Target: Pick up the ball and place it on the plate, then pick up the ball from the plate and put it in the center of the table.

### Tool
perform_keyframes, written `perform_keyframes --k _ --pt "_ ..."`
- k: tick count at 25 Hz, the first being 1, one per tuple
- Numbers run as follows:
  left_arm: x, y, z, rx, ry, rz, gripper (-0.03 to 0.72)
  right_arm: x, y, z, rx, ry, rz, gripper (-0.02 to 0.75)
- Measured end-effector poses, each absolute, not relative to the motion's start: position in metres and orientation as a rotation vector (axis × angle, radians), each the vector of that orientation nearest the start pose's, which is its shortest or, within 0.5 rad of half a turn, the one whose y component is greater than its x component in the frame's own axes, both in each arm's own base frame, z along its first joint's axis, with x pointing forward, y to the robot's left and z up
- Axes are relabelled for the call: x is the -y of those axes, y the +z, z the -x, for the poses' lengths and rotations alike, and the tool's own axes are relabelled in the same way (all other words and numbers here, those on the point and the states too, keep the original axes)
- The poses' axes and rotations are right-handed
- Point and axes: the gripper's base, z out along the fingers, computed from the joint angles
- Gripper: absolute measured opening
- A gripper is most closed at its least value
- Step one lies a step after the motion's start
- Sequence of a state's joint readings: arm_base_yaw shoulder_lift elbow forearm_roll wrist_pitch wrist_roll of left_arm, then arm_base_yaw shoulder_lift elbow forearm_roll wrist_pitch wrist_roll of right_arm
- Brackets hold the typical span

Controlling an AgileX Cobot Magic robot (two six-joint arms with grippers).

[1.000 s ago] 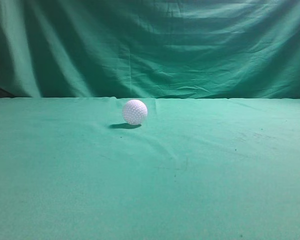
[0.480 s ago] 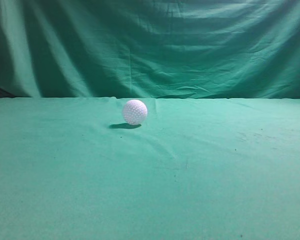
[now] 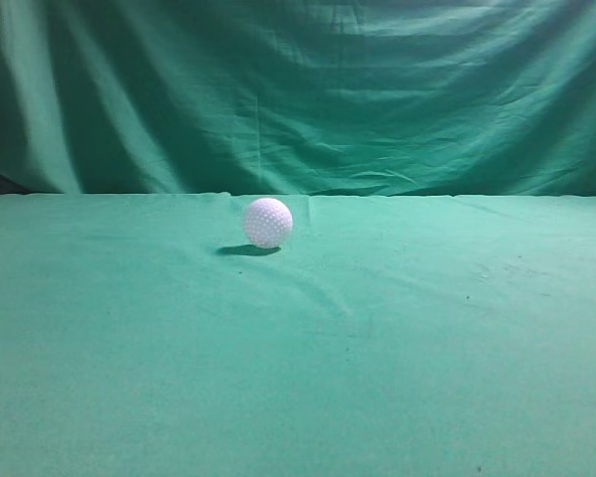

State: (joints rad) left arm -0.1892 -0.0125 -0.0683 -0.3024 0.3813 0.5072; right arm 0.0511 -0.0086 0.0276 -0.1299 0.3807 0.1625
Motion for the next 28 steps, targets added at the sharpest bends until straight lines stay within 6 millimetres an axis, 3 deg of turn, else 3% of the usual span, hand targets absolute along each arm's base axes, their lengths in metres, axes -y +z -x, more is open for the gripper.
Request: perform_keyframes --k 6,28 --pt "0.018 0.18 -0.051 -1.74 -0.074 -0.408 0.0 0.002 0.17 -0.053 -1.88 0.018 -0.024 0.047" --pt "0.011 0.175 -0.052 -1.815 -0.068 -0.277 0.0 0.002 0.17 -0.053 -1.88 0.018 -0.024 0.047"
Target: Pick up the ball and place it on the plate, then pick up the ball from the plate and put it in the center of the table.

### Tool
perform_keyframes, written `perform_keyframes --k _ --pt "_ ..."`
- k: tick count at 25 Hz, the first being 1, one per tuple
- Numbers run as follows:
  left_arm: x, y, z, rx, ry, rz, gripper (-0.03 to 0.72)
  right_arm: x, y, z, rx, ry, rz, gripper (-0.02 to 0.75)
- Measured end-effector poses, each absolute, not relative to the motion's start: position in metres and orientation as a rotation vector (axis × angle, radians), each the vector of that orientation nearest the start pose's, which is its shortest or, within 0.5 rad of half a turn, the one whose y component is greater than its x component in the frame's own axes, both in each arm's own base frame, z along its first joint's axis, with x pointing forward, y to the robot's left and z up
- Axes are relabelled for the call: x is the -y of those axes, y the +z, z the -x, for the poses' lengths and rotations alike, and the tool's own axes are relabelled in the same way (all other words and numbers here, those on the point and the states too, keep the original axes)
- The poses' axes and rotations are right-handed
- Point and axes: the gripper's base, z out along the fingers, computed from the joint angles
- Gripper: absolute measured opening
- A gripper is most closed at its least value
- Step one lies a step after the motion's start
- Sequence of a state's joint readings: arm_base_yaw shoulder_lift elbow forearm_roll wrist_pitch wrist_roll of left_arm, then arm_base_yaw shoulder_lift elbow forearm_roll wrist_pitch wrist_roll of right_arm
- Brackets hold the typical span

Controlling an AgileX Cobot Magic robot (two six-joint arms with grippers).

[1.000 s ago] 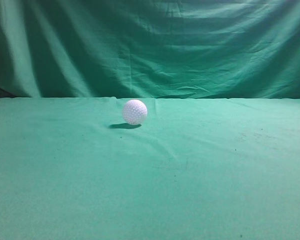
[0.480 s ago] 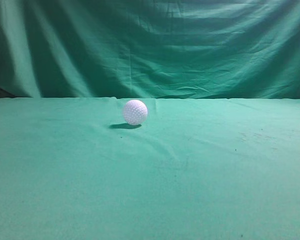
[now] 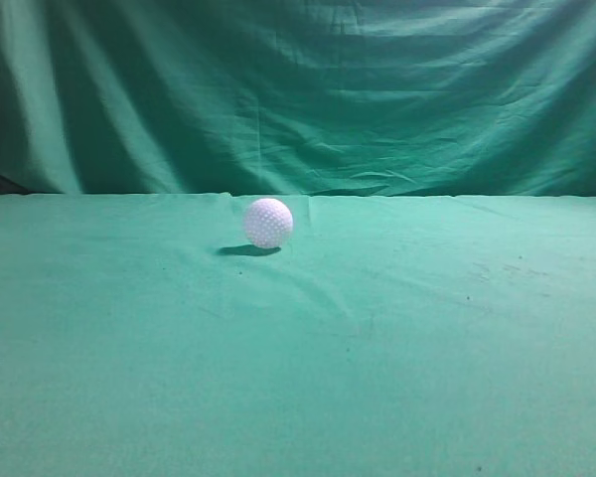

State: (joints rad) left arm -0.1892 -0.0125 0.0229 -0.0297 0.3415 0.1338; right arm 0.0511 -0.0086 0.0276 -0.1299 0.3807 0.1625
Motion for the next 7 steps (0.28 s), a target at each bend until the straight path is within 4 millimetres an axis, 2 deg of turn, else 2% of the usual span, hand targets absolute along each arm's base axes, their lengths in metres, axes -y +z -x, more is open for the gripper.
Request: perform_keyframes --k 7 --pt "0.0109 0.1754 -0.0521 -1.815 -0.068 -0.277 0.0 0.0017 0.1704 -0.0526 -1.88 0.018 -0.024 0.047"
